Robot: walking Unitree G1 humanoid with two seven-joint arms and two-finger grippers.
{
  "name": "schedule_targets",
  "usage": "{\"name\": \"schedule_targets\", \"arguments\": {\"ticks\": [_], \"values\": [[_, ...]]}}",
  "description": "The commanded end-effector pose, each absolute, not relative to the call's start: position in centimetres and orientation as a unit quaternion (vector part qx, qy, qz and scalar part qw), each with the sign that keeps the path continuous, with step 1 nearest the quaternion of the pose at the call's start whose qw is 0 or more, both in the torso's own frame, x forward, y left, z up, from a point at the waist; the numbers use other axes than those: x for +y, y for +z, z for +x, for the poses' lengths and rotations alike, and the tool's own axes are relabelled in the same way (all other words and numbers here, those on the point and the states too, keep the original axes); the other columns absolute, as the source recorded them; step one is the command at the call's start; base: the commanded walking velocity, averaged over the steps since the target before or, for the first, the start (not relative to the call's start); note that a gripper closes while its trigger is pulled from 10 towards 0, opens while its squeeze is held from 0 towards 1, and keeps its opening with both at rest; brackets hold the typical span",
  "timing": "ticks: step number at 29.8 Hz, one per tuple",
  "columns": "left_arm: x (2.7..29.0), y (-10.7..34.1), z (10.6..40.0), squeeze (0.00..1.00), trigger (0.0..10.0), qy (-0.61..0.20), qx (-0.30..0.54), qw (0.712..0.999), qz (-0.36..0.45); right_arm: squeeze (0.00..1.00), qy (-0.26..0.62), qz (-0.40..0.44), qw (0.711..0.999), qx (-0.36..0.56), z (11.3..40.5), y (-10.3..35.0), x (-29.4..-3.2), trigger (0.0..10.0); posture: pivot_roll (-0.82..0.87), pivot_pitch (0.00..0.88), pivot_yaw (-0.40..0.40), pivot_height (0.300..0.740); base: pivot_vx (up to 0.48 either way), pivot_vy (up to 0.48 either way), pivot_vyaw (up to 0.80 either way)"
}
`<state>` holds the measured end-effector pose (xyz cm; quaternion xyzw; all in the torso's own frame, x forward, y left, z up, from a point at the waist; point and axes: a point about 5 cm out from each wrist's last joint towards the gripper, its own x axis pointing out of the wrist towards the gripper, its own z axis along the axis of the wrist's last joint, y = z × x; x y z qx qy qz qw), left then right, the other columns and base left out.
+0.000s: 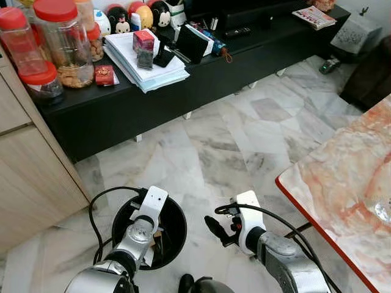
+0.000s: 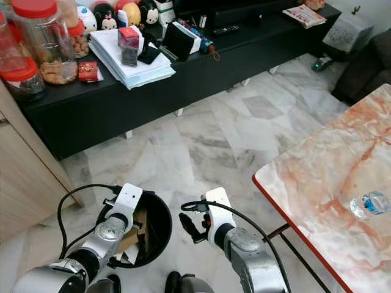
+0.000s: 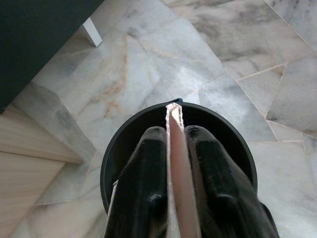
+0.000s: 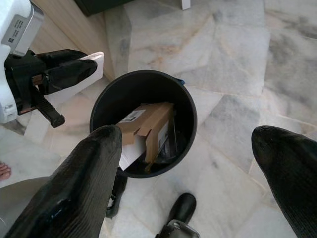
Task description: Picking trash to rubbish bin
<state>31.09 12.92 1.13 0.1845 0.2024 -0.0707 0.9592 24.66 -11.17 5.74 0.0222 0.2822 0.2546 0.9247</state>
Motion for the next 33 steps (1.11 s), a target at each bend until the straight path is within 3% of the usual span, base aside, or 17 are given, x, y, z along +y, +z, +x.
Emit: {"name": "schedule_targets", "arguments": {"ticks": [1, 21, 22, 27, 33], "values": [[12.5, 0.9, 30.9, 1.0, 10.0, -0.075, 0.205, 0.959, 0.18, 0.0, 0.247, 0.02, 0.925, 0.287, 24.4, 5.7, -11.6, 10.0, -0.04, 0.235, -0.239, 0.74, 0.0, 0.0, 0.0], [12.5, 1.0, 31.0, 1.0, 10.0, -0.079, 0.204, 0.959, 0.182, 0.0, 0.241, 0.022, 0.928, 0.284, 24.5, 5.9, -11.7, 10.0, -0.03, 0.232, -0.235, 0.74, 0.0, 0.0, 0.0], [12.5, 1.0, 30.9, 0.0, 10.0, -0.08, 0.204, 0.958, 0.184, 0.0, 0.24, 0.023, 0.929, 0.281, 24.6, 5.9, -11.7, 10.0, -0.03, 0.231, -0.233, 0.74, 0.0, 0.0, 0.0], [12.5, 0.7, 30.4, 0.0, 10.0, -0.075, 0.193, 0.964, 0.167, 0.0, 0.209, 0.008, 0.96, 0.184, 26.0, 7.5, -12.4, 10.0, -0.03, 0.224, -0.22, 0.74, 0.0, 0.0, 0.0], [13.3, 1.6, 30.7, 0.0, 10.0, -0.031, 0.145, 0.981, 0.127, 0.0, 0.226, 0.02, 0.964, 0.136, 26.5, 8.7, -11.7, 10.0, 0.0, 0.214, -0.207, 0.74, 0.0, 0.0, 0.0]]}}
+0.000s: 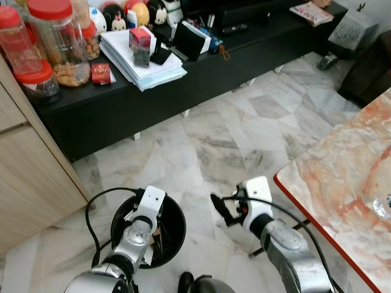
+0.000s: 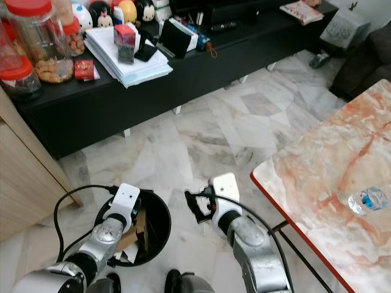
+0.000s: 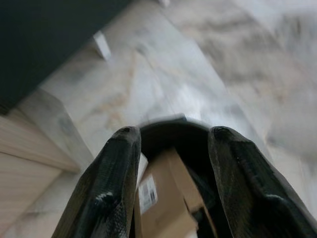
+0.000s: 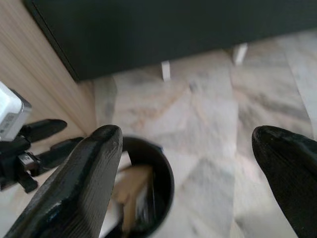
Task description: Picking trash to rubbish bin
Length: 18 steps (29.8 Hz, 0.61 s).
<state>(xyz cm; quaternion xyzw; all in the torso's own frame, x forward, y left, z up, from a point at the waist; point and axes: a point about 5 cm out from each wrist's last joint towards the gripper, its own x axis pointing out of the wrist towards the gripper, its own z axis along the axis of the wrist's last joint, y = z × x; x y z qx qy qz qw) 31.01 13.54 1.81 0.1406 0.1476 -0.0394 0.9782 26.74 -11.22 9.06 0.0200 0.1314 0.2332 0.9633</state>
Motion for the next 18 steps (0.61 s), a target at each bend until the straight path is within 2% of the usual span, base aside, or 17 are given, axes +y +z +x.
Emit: {"name": "schedule_targets", "arguments": {"ticks": [1, 3, 7, 11, 15, 18], "values": [[13.5, 1.8, 30.7, 0.0, 10.0, -0.022, 0.135, 0.983, 0.121, 0.0, 0.228, 0.023, 0.965, 0.13, 26.6, 8.8, -11.6, 10.0, 0.0, 0.213, -0.205, 0.74, 0.0, 0.0, 0.0], [14.6, 3.5, 31.2, 0.0, 10.0, 0.013, 0.064, 0.991, 0.113, 0.0, 0.242, 0.029, 0.967, 0.077, 27.2, 10.2, -10.6, 10.0, 0.02, 0.204, -0.201, 0.74, 0.0, 0.0, 0.0], [15.2, 6.2, 32.1, 0.0, 10.0, 0.022, -0.014, 0.993, 0.119, 0.0, 0.227, 0.021, 0.973, 0.021, 28.5, 11.7, -10.6, 10.0, 0.04, 0.187, -0.194, 0.74, 0.0, 0.0, 0.0], [14.4, 9.9, 33.5, 0.0, 10.0, 0.001, -0.098, 0.987, 0.131, 0.0, 0.183, 0.014, 0.983, -0.025, 30.4, 13.2, -11.6, 10.0, 0.07, 0.157, -0.182, 0.74, 0.0, 0.0, 0.0], [13.8, 11.8, 34.4, 0.0, 10.0, -0.002, -0.132, 0.984, 0.122, 0.0, 0.144, 0.015, 0.988, -0.063, 31.5, 14.3, -12.8, 10.0, 0.08, 0.135, -0.171, 0.74, 0.0, 0.0, 0.0], [13.3, 12.5, 34.6, 0.0, 10.0, -0.004, -0.142, 0.983, 0.116, 0.0, 0.095, 0.002, 0.992, -0.086, 32.7, 14.6, -14.7, 10.0, 0.08, 0.116, -0.159, 0.74, 0.0, 0.0, 0.0]]}}
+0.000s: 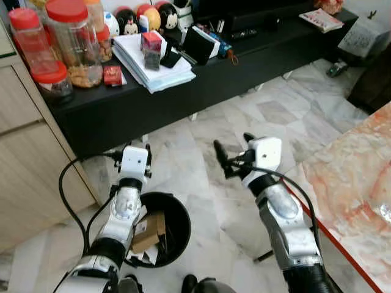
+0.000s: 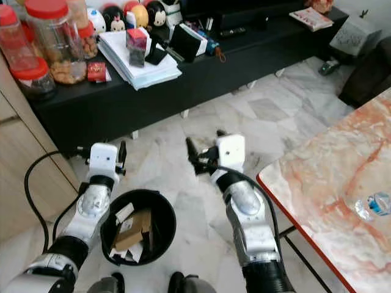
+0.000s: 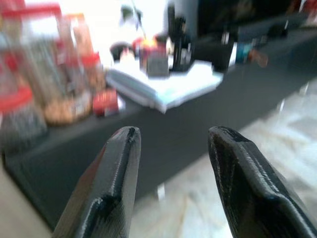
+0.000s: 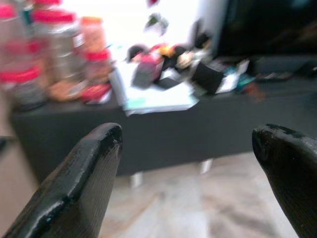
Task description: Picking trash to rubbish bin
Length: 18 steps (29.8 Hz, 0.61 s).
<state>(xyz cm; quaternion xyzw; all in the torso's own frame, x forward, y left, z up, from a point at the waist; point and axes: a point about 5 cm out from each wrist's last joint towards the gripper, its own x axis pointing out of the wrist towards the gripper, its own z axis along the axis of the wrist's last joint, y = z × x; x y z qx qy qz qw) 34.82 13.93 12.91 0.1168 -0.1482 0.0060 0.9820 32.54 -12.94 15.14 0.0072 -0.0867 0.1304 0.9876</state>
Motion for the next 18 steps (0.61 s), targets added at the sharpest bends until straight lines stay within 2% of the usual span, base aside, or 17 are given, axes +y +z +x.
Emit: {"name": "schedule_targets", "arguments": {"ticks": [1, 9, 18], "values": [[13.3, 12.5, 34.6, 0.0, 10.0, -0.004, -0.142, 0.983, 0.116, 0.0, 0.095, 0.002, 0.992, -0.086, 32.7, 14.6, -14.7, 10.0, 0.08, 0.116, -0.159, 0.74, 0.0, 0.0, 0.0], [13.3, 12.1, 34.3, 0.0, 10.0, -0.01, -0.133, 0.984, 0.119, 0.0, 0.06, -0.007, 0.993, -0.106, 33.8, 14.1, -16.6, 10.0, 0.09, 0.084, -0.138, 0.74, 0.0, 0.0, 0.0], [13.8, 11.6, 33.9, 0.0, 10.0, -0.012, -0.131, 0.983, 0.13, 0.0, 0.029, -0.011, 0.994, -0.105, 33.9, 12.3, -17.0, 10.0, 0.1, 0.061, -0.13, 0.74, 0.0, 0.0, 0.0]]}}
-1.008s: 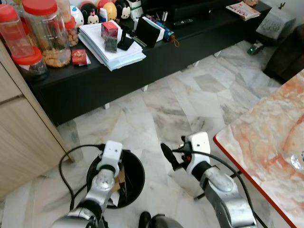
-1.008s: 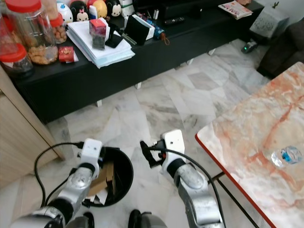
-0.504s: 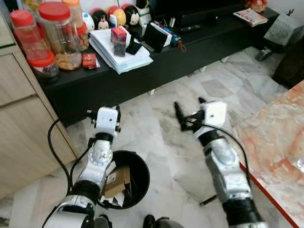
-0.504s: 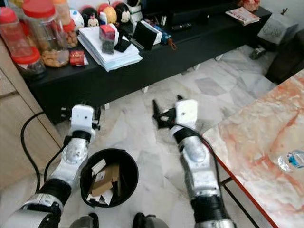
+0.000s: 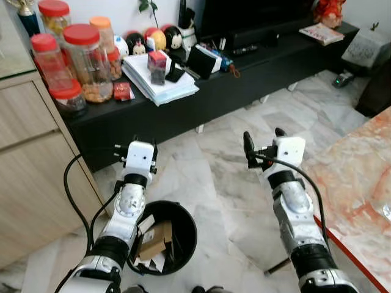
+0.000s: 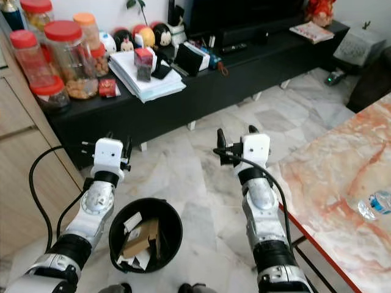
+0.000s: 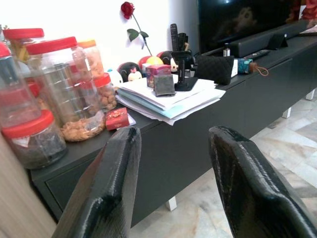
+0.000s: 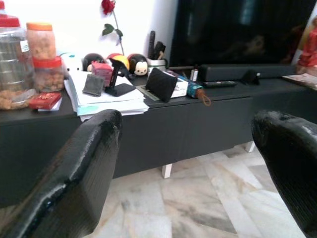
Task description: Picking trash to rubbish bin
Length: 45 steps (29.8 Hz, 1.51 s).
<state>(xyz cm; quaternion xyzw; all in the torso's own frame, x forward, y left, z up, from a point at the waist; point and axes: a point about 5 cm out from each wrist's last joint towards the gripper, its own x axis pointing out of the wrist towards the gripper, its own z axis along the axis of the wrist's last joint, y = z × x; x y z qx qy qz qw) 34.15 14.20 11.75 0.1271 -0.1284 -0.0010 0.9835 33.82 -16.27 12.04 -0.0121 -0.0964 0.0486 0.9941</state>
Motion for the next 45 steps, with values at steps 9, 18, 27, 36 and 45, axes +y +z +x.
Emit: {"name": "schedule_targets", "arguments": {"ticks": [9, 18, 27, 36, 45], "values": [[13.9, 11.6, 33.7, 0.0, 10.0, -0.002, -0.138, 0.982, 0.128, 0.0, 0.031, 0.004, 0.995, -0.09, 33.8, 10.6, -16.5, 10.0, 0.11, 0.052, -0.13, 0.74, 0.0, 0.0, 0.0], [13.3, 11.3, 33.7, 0.0, 10.0, -0.005, -0.131, 0.983, 0.126, 0.0, 0.036, 0.015, 0.995, -0.095, 33.8, 10.3, -15.9, 10.0, 0.11, 0.038, -0.133, 0.74, 0.0, 0.0, 0.0], [12.7, 11.3, 33.6, 0.0, 10.0, -0.017, -0.136, 0.982, 0.127, 0.0, 0.027, 0.021, 0.994, -0.099, 33.7, 10.2, -16.2, 10.0, 0.1, 0.051, -0.134, 0.74, 0.0, 0.0, 0.0], [12.2, 11.4, 33.5, 0.0, 10.0, -0.019, -0.137, 0.983, 0.122, 0.0, 0.027, 0.024, 0.994, -0.102, 33.8, 10.3, -16.2, 10.0, 0.1, 0.075, -0.135, 0.74, 0.0, 0.0, 0.0], [12.1, 11.4, 33.5, 0.0, 10.0, -0.021, -0.139, 0.983, 0.119, 0.0, 0.027, 0.025, 0.994, -0.101, 33.7, 10.3, -16.2, 10.0, 0.1, 0.097, -0.136, 0.74, 0.0, 0.0, 0.0]]}}
